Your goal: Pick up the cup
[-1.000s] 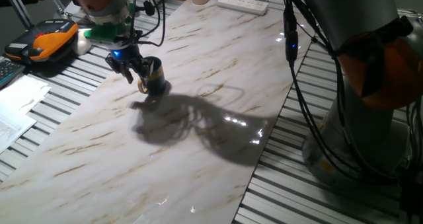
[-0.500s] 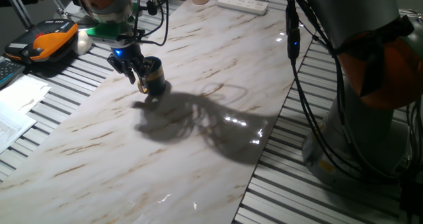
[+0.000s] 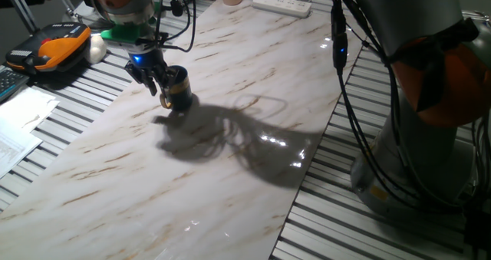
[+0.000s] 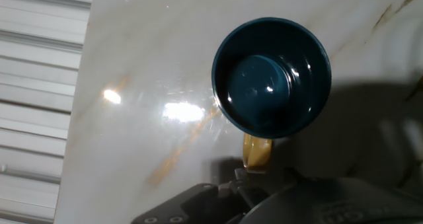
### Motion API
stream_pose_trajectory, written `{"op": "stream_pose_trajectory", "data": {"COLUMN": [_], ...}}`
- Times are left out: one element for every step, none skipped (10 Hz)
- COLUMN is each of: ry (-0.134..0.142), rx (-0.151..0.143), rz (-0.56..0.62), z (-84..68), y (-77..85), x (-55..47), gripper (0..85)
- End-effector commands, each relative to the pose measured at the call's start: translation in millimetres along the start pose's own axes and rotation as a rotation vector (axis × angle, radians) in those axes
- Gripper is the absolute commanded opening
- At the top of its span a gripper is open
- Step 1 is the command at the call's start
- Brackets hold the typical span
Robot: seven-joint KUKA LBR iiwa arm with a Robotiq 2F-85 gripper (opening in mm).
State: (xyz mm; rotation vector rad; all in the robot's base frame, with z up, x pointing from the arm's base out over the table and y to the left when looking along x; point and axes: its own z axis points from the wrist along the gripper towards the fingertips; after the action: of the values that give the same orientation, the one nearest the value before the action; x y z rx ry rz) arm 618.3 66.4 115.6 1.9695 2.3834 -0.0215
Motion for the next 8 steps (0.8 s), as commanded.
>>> {"op": "stream_pose_trajectory", "data": {"ry": [0.004, 0.007, 0.007, 0.006, 0.008, 0.008, 0.009, 0.008], "rx": [-0.002, -0.002, 0.000, 0.001, 0.002, 0.002, 0.002, 0.004], "rz": [0.005, 0.012, 0.018, 0.022, 0.026, 0.029, 0.032, 0.035], "z": [0.3, 1.4, 2.6, 3.2, 3.4, 3.2, 3.3, 4.1], "y": [0.8, 2.2, 3.2, 3.8, 4.3, 4.6, 5.2, 5.7], "x": [-1.1, -2.0, -2.9, -3.5, -4.2, -4.6, -4.3, -4.0], "gripper": [34.0, 34.0, 34.0, 34.0, 34.0, 34.0, 34.0, 34.0]}}
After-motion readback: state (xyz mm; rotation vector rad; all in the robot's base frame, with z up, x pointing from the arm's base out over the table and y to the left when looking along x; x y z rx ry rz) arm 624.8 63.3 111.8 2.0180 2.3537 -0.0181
